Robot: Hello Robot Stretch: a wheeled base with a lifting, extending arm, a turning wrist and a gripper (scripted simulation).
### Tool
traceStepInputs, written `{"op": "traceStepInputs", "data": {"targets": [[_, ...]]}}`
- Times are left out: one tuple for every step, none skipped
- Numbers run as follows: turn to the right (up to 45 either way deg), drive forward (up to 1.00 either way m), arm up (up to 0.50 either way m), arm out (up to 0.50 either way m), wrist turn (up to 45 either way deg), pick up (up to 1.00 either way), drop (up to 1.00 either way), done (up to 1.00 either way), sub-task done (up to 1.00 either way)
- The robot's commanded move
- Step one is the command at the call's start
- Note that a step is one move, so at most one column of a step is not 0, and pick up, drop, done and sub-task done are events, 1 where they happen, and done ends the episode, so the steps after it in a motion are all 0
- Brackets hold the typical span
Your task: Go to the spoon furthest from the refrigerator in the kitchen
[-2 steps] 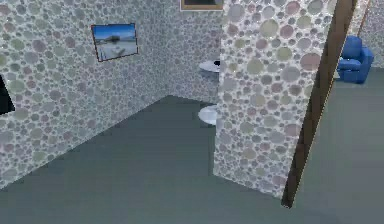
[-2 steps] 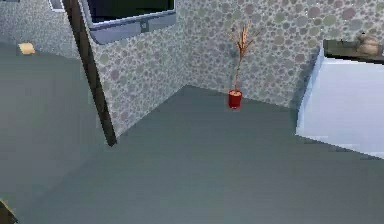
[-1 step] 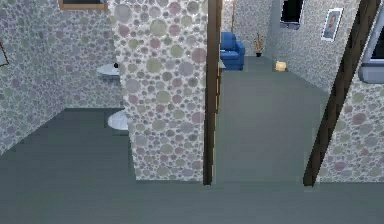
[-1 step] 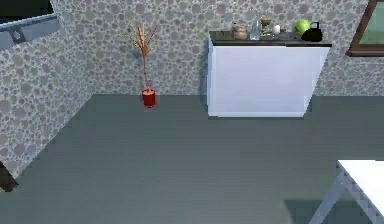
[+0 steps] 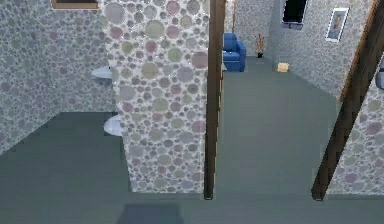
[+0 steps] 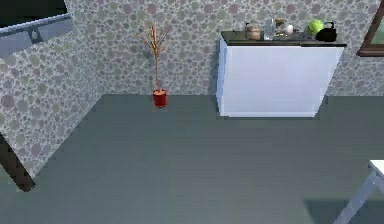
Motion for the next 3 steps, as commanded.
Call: {"op": "traceStepInputs", "data": {"targets": [[-45.0,0.00,0.00,0.00,0.0,0.00,0.00,0.00,0.00],[-39.0,0.00,0.00,0.00,0.0,0.00,0.00,0.00,0.00],[0.0,0.55,0.00,0.00,0.0,0.00,0.00,0.00,0.00]]}}
